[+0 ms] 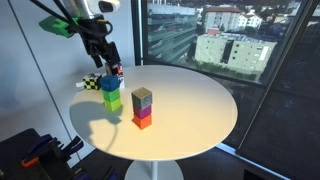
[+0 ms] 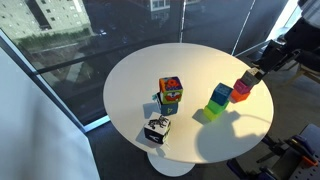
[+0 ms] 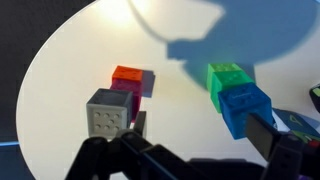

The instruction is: Put the blue block on the table

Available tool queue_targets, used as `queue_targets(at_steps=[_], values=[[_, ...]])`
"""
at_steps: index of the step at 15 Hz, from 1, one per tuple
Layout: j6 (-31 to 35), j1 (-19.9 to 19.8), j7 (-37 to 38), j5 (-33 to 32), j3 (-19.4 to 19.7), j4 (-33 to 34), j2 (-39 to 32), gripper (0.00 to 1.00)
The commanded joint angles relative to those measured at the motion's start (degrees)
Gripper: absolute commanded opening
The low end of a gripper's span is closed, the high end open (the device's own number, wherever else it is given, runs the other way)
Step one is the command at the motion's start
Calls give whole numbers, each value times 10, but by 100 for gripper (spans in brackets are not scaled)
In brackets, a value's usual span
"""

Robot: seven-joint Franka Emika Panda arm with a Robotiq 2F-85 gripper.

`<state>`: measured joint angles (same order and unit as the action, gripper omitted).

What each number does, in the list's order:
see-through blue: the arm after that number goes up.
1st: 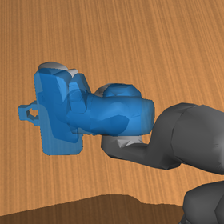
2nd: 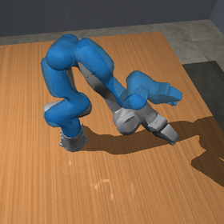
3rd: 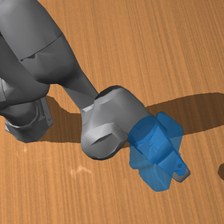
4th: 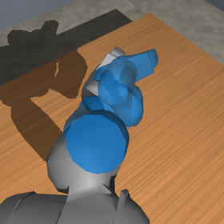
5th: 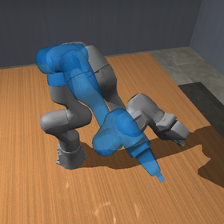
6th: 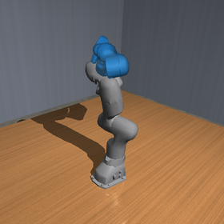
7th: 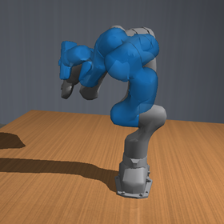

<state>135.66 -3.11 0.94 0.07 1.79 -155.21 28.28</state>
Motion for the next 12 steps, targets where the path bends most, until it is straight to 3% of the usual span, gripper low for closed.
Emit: queue_targets(at_steps=[1, 12], values=[[12, 9, 16, 6, -10, 41, -57, 100], [-5, 45, 41, 16, -39, 134, -167, 100]])
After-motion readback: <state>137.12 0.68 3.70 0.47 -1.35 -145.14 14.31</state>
